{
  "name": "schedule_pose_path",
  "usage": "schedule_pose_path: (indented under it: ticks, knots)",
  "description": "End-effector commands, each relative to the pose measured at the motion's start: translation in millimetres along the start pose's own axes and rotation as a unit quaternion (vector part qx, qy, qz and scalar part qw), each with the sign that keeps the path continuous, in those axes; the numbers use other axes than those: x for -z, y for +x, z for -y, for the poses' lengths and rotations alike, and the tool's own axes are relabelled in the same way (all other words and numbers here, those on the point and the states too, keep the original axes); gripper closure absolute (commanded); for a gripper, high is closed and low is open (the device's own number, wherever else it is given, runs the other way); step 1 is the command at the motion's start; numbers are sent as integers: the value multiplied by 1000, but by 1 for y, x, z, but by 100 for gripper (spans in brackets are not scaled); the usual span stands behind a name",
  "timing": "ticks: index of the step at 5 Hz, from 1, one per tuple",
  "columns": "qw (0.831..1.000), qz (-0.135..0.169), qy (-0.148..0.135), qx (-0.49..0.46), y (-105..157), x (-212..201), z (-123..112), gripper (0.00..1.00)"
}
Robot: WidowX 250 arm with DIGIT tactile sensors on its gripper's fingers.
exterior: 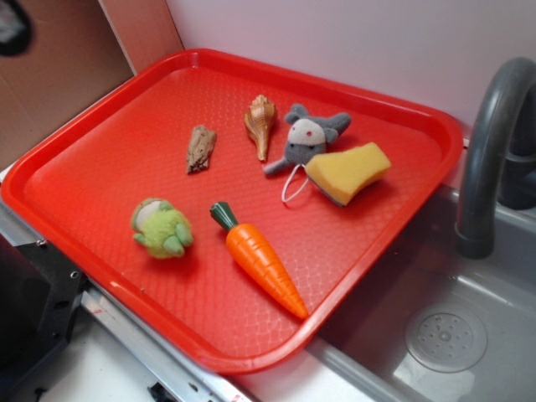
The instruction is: Grab the carrot.
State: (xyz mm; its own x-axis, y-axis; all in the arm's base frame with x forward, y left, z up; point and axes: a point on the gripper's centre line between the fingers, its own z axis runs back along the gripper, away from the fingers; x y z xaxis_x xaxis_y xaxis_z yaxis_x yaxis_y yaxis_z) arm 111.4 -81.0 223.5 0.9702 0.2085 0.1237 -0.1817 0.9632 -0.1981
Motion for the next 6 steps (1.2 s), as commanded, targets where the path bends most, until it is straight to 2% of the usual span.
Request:
schedule_pose_path:
  ticks: [1,2,3,4,6]
  knots:
    - [979,19,8,-205,-9,31,58,0]
    - [965,25,22,-261,-8,51,80,0]
    - [946,13,39,-322,11,89,81,0]
    - [936,7,59,-346,28,114,79,0]
    - [931,-13,72,-358,44,150,67,0]
